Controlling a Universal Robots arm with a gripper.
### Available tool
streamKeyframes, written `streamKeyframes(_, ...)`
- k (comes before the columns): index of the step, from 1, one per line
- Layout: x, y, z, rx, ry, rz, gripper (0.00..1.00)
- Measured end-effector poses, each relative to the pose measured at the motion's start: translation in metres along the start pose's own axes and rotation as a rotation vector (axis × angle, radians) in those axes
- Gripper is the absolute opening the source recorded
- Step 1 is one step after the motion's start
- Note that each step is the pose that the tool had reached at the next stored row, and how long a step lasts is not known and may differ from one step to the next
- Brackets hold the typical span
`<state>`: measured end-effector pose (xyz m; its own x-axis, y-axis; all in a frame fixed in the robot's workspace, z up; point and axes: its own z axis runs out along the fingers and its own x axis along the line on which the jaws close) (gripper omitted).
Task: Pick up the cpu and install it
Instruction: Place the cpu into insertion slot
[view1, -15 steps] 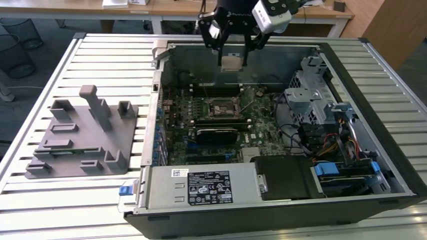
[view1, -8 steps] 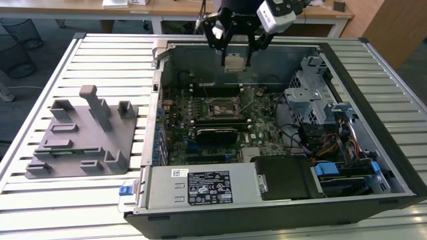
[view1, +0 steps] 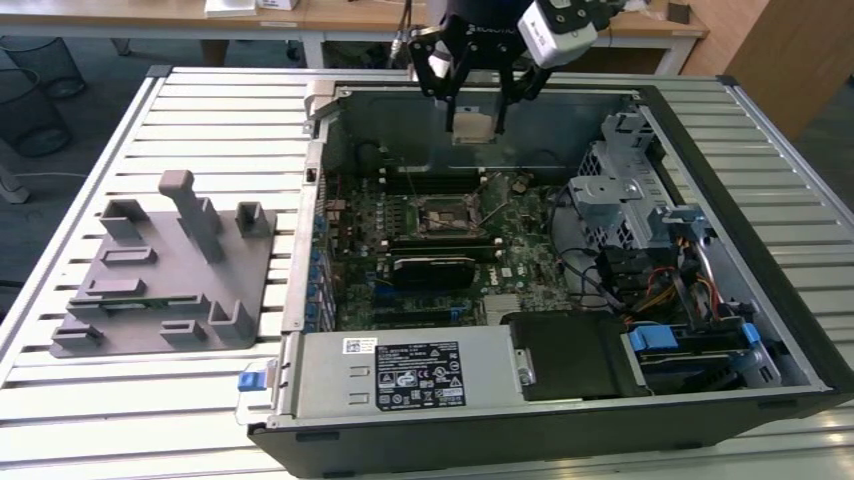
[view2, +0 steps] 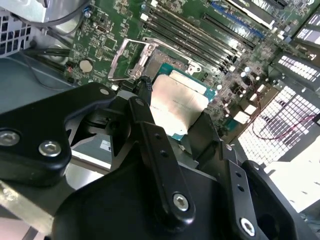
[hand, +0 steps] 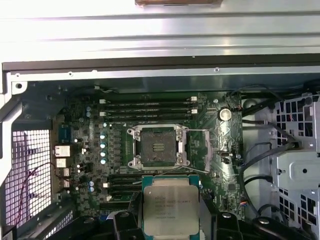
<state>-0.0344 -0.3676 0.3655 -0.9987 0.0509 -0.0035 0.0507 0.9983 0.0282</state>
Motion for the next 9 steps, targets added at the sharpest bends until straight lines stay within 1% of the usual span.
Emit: streamKeyframes(9, 0.0000, -0.0001, 0.0019, 0.0005, -0.0047, 0.134, 0.54)
